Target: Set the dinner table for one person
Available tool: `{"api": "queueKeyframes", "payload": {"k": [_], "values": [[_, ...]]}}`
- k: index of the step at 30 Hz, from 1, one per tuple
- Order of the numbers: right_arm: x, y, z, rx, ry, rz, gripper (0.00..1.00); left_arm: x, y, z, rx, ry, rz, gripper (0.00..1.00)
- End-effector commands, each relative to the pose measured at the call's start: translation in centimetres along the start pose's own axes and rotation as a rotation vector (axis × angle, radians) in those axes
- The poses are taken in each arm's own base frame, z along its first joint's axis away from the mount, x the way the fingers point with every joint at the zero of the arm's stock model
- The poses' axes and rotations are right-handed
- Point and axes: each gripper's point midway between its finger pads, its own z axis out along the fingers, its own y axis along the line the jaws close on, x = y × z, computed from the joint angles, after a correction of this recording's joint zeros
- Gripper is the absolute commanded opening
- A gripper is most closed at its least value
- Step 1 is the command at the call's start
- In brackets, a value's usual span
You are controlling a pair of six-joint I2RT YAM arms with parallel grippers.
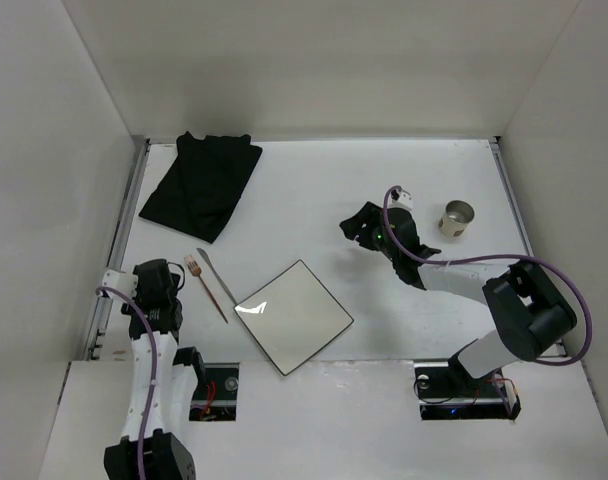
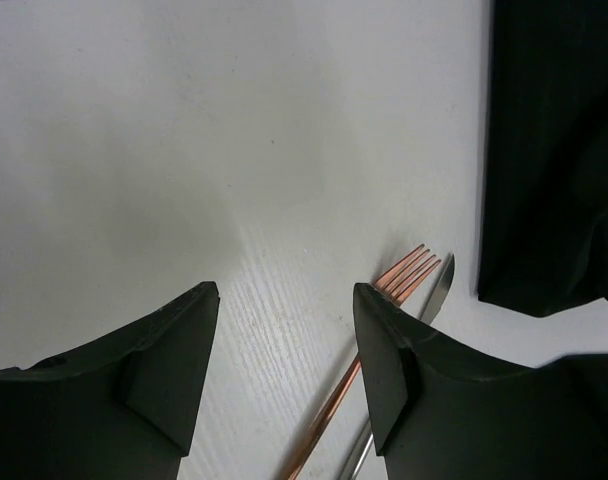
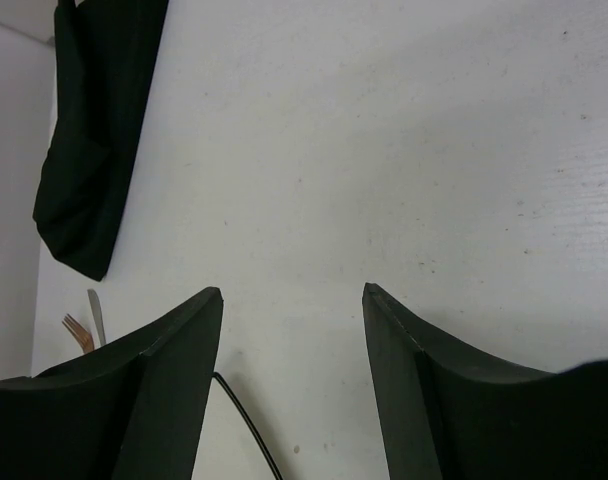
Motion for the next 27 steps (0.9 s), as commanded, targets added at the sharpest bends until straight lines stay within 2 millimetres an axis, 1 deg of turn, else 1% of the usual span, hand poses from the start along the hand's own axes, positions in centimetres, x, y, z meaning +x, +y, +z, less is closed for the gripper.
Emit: {"api": "queueKeyframes", "payload": {"k": [1,5,8,10,11,12,13,14,15,16,18,19,20,21,22,24,26,27], "values": [[-1.2,1.2,0.2,-0.047,-0.044,0.008,0.65,0.3,-1.2,0.2,0.042,0.018,-0.012,0.55],[-0.9,1.0,0.3,-0.044,-0.034,0.016,0.65,0.1,-2.1,0.5,0.058,0.018,-0.017,0.56],[-0.9,1.2,0.3,-0.049,-0.035,0.007,0.64,0.3,-3.5,0.9,0.107,0.014,-0.031,0.56],[-0.8,1.2,0.4,-0.05,-0.03,0.01,0.59,0.1,-4.8,1.1,0.133,0.005,-0.024,0.56],[-0.7,1.3,0.4,-0.053,-0.024,0.011,0.5,-0.1,-5.6,1.2,0.14,0.0,-0.012,0.56],[-0.6,1.5,0.4,-0.062,-0.016,0.011,0.32,-0.3,-6.4,1.5,0.143,-0.007,-0.001,0.56],[-0.5,1.8,0.4,-0.076,-0.004,0.006,0.18,-0.6,-7.1,1.6,0.151,-0.015,0.009,0.55],[-0.4,2.1,0.4,-0.085,0.004,0.001,0.11,-1.0,-8.2,1.8,0.161,-0.032,0.019,0.55],[-0.4,2.1,0.5,-0.089,0.007,-0.003,0.07,-1.7,-9.3,2.1,0.167,-0.059,0.02,0.55],[-0.4,2.1,0.5,-0.088,0.008,-0.01,0.07,-1.9,-10.3,2.3,0.178,-0.069,0.02,0.56],[0.0,2.3,0.6,-0.094,0.018,-0.009,0.09,-1.9,-13.5,2.7,0.214,-0.072,0.036,0.57],[0.0,2.4,0.6,-0.099,0.02,-0.008,0.12,-1.6,-15.2,2.8,0.233,-0.066,0.053,0.58],[0.0,2.6,0.6,-0.103,0.019,-0.015,0.18,-1.2,-16.6,2.9,0.249,-0.059,0.071,0.58],[0.1,2.7,0.6,-0.108,0.021,-0.019,0.25,-0.7,-18.2,3.3,0.262,-0.051,0.102,0.58],[0.2,2.7,0.7,-0.107,0.022,-0.022,0.31,-0.2,-19.7,3.8,0.275,-0.041,0.133,0.59],[0.3,2.6,0.8,-0.104,0.026,-0.024,0.44,0.8,-22.4,4.8,0.293,-0.019,0.197,0.59],[0.4,2.8,0.8,-0.112,0.032,-0.026,0.55,1.5,-24.0,6.2,0.284,-0.011,0.255,0.59],[0.5,3.1,0.8,-0.118,0.036,-0.028,0.58,1.7,-24.7,6.9,0.277,-0.013,0.277,0.59]]}}
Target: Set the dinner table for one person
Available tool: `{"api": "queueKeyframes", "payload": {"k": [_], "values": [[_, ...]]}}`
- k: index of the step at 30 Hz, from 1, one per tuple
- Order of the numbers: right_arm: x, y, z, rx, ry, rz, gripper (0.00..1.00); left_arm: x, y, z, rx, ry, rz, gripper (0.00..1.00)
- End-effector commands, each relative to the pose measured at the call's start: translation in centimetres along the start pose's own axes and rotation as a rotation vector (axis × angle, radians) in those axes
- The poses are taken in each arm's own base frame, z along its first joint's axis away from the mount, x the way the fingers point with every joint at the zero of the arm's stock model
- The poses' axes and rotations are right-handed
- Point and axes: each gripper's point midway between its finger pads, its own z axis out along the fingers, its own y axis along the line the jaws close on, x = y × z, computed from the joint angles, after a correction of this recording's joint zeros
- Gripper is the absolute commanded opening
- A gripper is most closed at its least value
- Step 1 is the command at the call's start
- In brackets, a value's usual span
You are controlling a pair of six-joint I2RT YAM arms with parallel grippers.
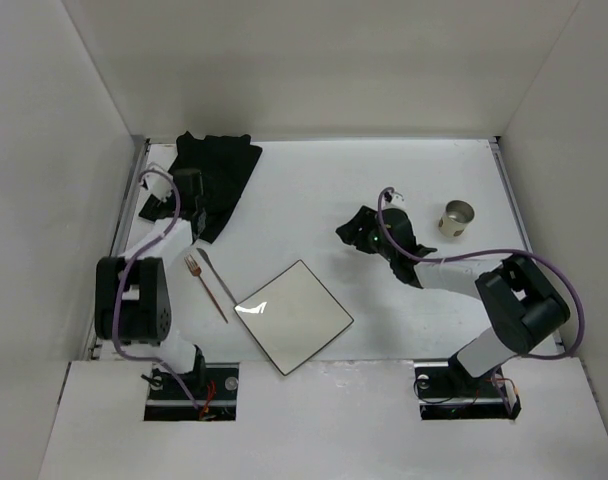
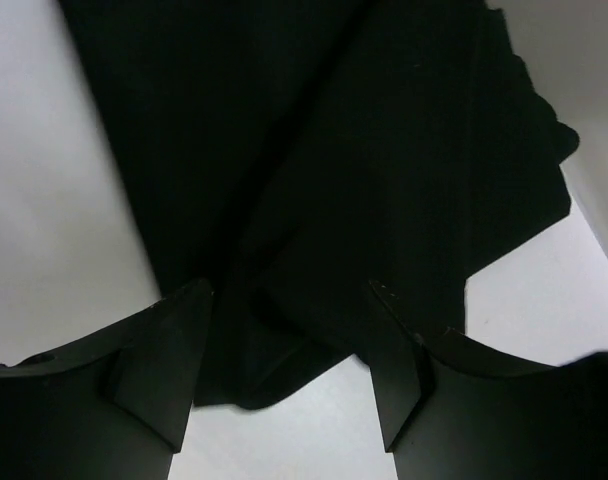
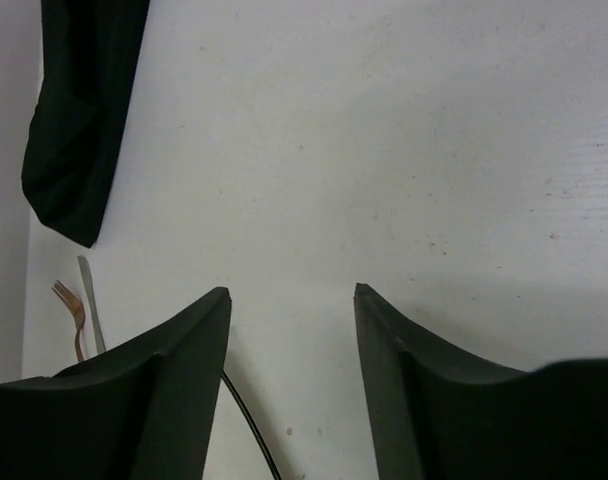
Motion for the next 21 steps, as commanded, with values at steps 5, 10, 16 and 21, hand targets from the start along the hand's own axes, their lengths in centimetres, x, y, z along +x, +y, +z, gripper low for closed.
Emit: {"api": "queueKeyframes", "payload": {"k": [5,10,16,21], "values": [[-1.1,3.4,0.6,-0.103,-0.03,-0.026,0.64,-0.5,-3.2,5.6,-0.016,-0.004,0.117,0.58],[-0.5,3.8,0.8,-0.115,-0.011,-0.032,0.66,3.3,-2.8,8.7,-0.05,0.102,0.154,0.49],[-0.8,3.8,0.7,-0.113,-0.02,-0.035,0.67,10.8,-7.1,8.2,0.095,0.248,0.195,0.28],[-0.8,3.7,0.6,-0.111,-0.022,-0.039,0.71,18.0,-11.9,4.9,0.253,0.373,0.282,0.19]]}}
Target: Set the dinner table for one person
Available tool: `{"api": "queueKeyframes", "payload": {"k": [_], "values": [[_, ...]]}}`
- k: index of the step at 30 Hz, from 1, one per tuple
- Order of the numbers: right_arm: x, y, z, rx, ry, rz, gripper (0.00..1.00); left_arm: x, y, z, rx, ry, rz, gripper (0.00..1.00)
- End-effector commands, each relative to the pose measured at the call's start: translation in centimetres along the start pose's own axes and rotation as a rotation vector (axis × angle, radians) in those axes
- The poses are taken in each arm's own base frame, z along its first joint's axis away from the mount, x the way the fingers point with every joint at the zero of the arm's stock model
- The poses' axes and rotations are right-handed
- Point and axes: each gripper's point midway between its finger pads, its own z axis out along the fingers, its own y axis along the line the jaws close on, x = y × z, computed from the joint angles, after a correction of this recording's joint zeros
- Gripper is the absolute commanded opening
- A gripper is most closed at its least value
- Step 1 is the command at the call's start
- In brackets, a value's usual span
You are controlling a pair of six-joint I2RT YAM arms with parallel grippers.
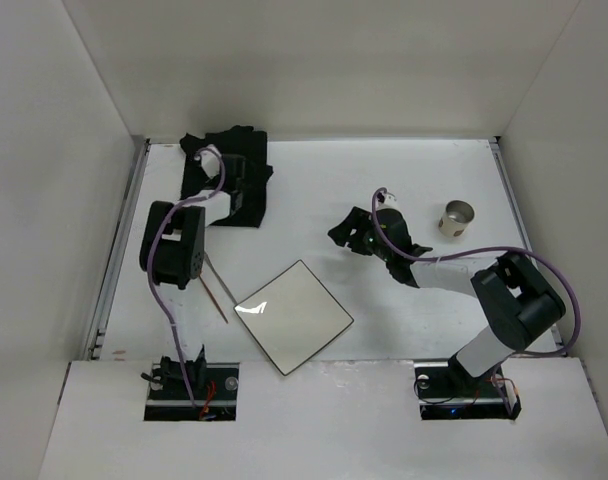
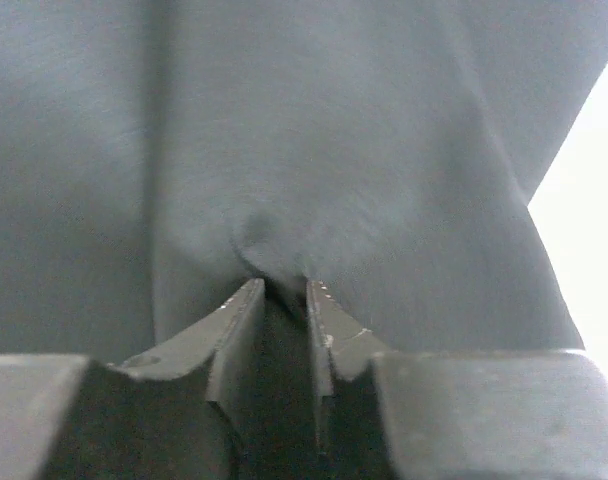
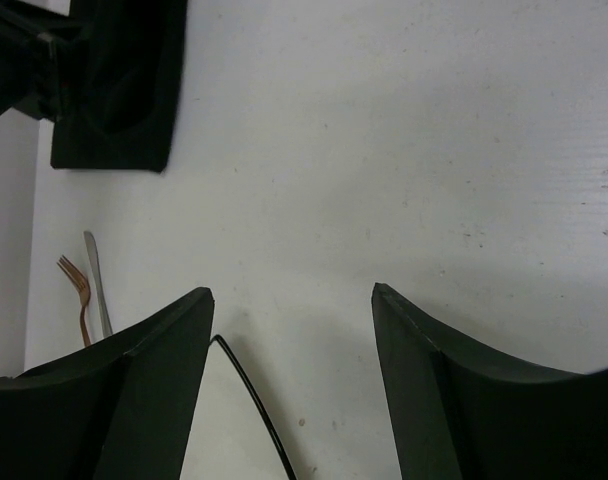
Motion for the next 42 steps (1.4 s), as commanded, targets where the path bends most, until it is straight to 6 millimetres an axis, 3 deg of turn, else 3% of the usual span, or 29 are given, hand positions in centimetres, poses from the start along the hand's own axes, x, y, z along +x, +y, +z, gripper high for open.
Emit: {"api": "queueKeyframes", "payload": {"k": [1,8,12,16,21,25,28,35,42], "values": [[-2.2,2.5,0.2,-0.071,-0.071,-0.024,0.71,8.8,-5.2,-2.1,0.165,0.215,0.101,0.18],[-3.1,1.3,-0.1,-0.037,-0.105,-0.024,0.76,16.0,-9.7,-7.0,0.31,0.32,0.254,0.14],[-4.0,0.7,-0.4,-0.023,-0.128,-0.028,0.78,17.9,-10.6,-9.7,0.375,0.33,0.316,0.14],[-5.4,-0.8,-0.7,0.017,-0.171,-0.032,0.79,16.7,-10.6,-11.6,0.401,0.297,0.308,0.2],[-7.7,-1.1,-0.5,0.04,-0.218,-0.026,0.79,12.1,-10.1,-14.6,0.457,0.202,0.212,0.39],[-9.4,0.3,1.5,0.038,-0.213,-0.063,0.79,10.2,-8.8,-17.0,0.491,0.155,0.159,0.43],[-11.0,1.2,4.2,0.037,-0.206,-0.086,0.79,10.3,-6.2,-17.5,0.465,0.173,0.111,0.43],[-13.6,1.8,10.6,0.016,-0.127,-0.103,0.78,13.1,0.5,-16.9,0.364,0.264,0.071,0.44],[-13.0,0.9,14.5,0.073,-0.022,-0.155,0.75,15.2,2.9,-17.0,0.345,0.362,0.052,0.46]]}}
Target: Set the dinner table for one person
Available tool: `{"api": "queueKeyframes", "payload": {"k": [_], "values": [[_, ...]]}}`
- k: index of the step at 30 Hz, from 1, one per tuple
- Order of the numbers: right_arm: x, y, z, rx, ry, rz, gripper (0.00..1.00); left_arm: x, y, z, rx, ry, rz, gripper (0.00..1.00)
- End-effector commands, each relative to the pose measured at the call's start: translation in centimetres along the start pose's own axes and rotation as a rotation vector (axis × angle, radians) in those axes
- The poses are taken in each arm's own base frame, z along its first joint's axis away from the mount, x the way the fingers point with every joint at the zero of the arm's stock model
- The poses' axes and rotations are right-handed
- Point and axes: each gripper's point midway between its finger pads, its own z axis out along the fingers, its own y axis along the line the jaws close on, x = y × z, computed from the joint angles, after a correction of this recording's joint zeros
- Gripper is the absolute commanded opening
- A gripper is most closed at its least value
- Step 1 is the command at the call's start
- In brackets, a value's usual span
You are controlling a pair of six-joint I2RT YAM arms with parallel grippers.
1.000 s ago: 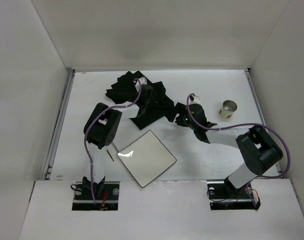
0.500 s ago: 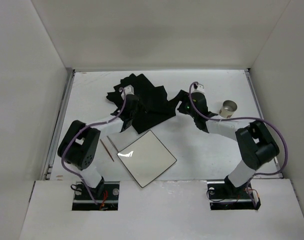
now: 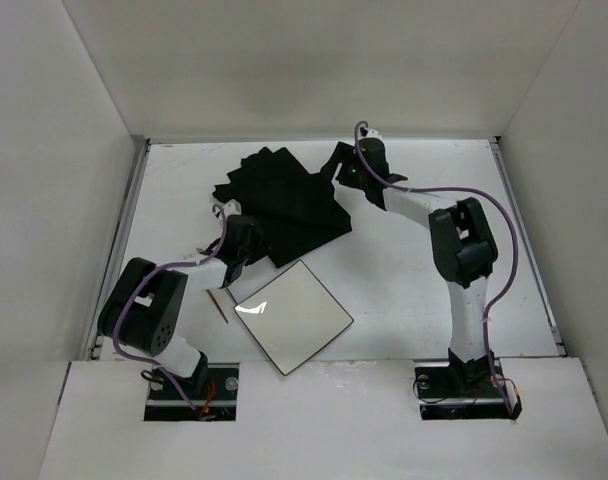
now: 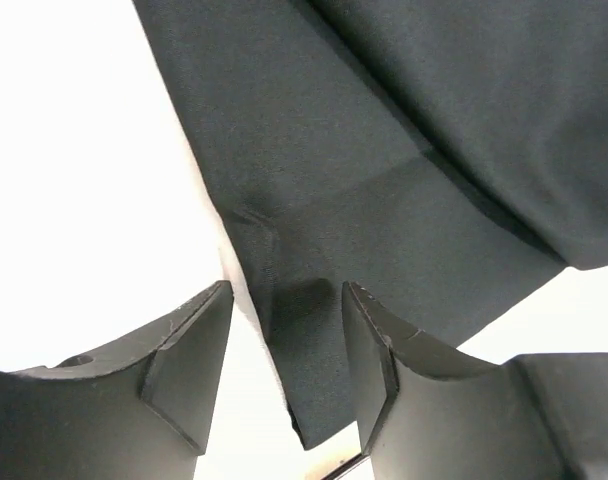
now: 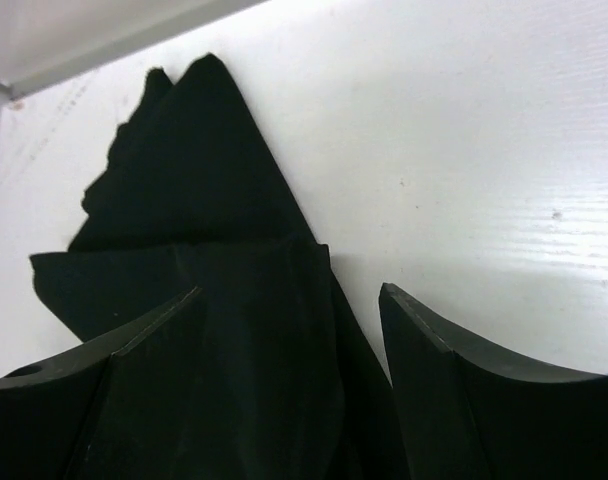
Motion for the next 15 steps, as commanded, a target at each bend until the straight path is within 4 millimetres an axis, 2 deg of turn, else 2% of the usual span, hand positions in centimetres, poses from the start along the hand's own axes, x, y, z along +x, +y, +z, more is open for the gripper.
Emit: {"api": "queueKeyframes", "payload": {"k": [1,8,11,15], "values": [[0.3,0.8,0.7,-0.002,0.061,-0.055,0.74,1.9,0.9,-0.4,0.009,0.083,-0.028,0.46],[0.3,1.4,2.9,-0.026,0.081,-0.061,0.61,4.6,2.8,-0.2,-0.031,0.174,-0.025,0.46],[0.6,1.4,3.6,-0.034,0.088,-0.05,0.49,5.4,3.1,-0.1,-0.04,0.189,-0.008,0.44],[0.6,1.4,3.8,-0.031,0.08,-0.027,0.22,6.0,2.6,0.5,-0.041,0.206,0.015,0.36]]}}
